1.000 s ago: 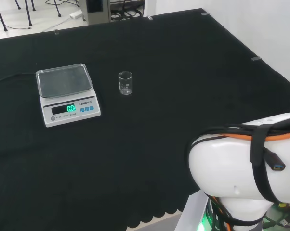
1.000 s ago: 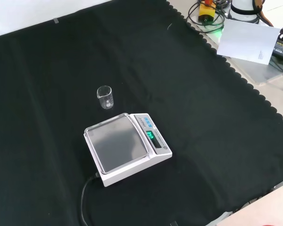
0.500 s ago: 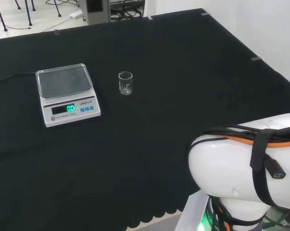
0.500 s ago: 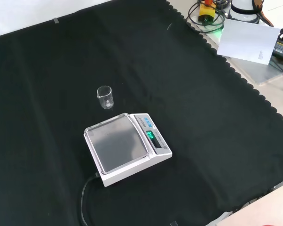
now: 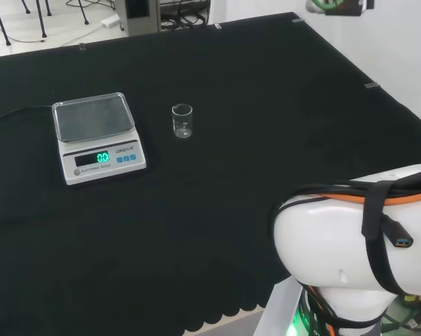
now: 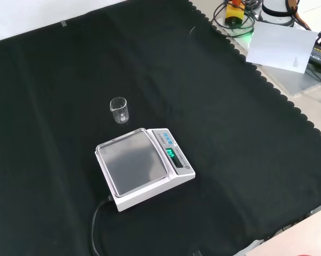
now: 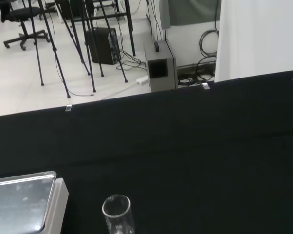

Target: Pick up the beaker.

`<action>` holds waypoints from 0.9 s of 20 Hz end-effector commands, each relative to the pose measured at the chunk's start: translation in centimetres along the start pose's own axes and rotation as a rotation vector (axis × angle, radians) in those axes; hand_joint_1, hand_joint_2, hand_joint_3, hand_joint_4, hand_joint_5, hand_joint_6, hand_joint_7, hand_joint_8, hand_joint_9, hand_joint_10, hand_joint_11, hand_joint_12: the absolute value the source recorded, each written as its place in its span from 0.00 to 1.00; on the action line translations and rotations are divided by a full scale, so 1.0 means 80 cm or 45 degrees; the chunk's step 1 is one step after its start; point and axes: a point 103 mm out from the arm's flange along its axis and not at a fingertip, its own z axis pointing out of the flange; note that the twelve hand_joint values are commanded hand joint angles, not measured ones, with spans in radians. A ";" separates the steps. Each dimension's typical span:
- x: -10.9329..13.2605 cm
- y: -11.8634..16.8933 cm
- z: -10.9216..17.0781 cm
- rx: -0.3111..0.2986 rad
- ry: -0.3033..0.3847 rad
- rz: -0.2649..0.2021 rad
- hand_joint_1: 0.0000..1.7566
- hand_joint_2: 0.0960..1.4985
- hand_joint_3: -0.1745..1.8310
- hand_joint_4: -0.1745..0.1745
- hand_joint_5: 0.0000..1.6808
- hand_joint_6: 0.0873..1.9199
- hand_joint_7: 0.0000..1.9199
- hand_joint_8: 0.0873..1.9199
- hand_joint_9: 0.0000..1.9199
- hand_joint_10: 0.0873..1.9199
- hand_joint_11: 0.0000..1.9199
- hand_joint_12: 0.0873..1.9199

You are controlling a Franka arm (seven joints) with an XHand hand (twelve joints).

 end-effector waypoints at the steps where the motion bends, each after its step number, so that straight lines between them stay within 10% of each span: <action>1: 0.009 0.028 0.077 0.058 0.059 -0.006 0.40 0.49 0.35 0.36 0.30 0.08 0.16 0.37 0.24 0.41 0.07 0.75; 18: 0.081 0.076 0.202 0.231 -0.071 -0.091 0.41 0.48 0.36 0.34 0.24 0.28 0.17 0.38 0.26 0.41 0.09 0.74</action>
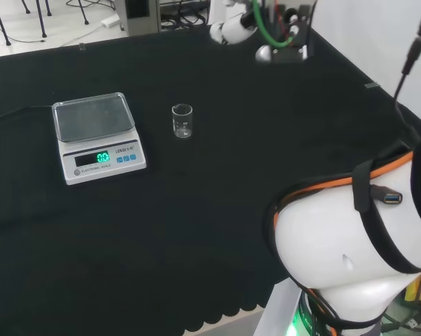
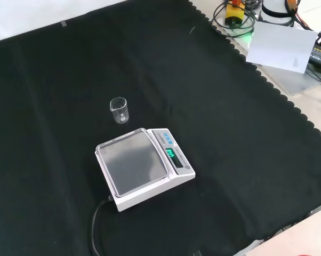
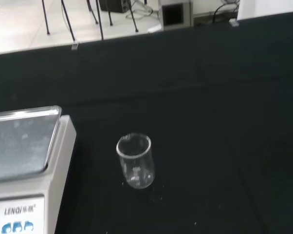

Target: Pick up the beaker.

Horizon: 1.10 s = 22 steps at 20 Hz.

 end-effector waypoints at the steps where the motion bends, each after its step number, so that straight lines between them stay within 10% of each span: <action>1: 0.042 0.029 0.049 0.047 -0.082 -0.041 0.41 0.48 0.36 0.34 0.24 0.28 0.17 0.38 0.26 0.41 0.09 0.74; 22: 0.074 0.099 0.140 0.309 -0.158 -0.052 0.42 0.46 0.38 0.38 0.13 0.20 0.05 0.37 0.18 0.43 0.05 0.75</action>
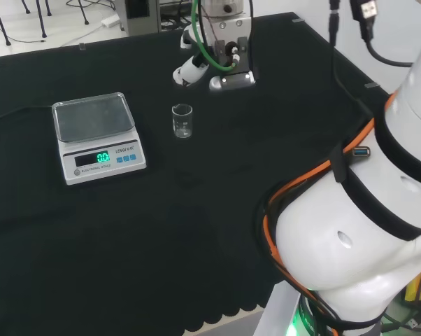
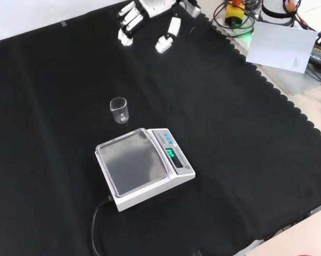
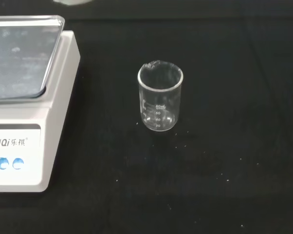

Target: Pick up the beaker.

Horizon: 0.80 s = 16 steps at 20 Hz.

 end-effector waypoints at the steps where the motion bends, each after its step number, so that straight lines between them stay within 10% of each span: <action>1: 0.010 0.033 0.018 0.099 -0.022 0.003 0.42 0.46 0.38 0.39 0.12 0.18 0.04 0.37 0.17 0.43 0.05 0.75; 16: 0.040 0.054 0.034 0.178 -0.103 0.002 0.41 0.41 0.36 0.51 0.07 0.00 0.00 0.33 0.11 0.45 0.02 0.77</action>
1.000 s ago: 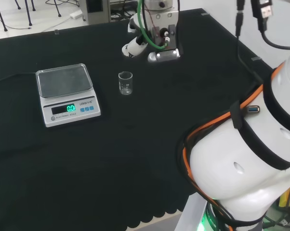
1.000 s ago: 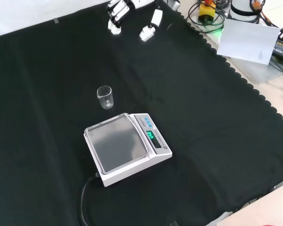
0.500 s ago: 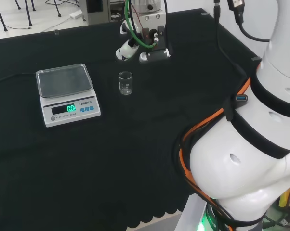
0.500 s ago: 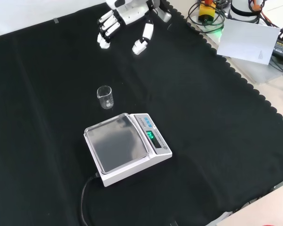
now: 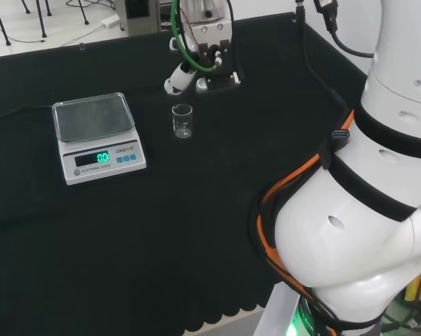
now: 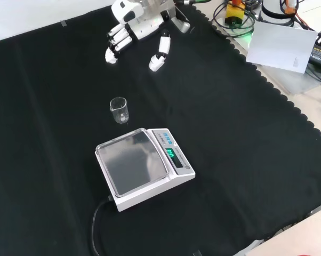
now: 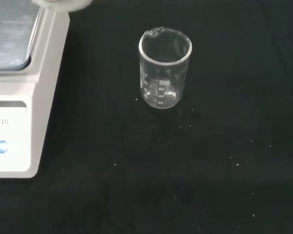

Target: Pick up the beaker.

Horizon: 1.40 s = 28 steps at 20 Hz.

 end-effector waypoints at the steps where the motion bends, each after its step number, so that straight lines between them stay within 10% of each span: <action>1: 0.025 0.014 0.002 0.037 -0.061 -0.034 0.41 0.41 0.36 0.51 0.07 0.00 0.00 0.33 0.11 0.45 0.02 0.77; 28: 0.009 0.099 0.064 0.236 -0.017 -0.070 0.40 0.42 0.35 0.43 0.15 0.00 0.03 0.35 0.11 0.44 0.02 0.76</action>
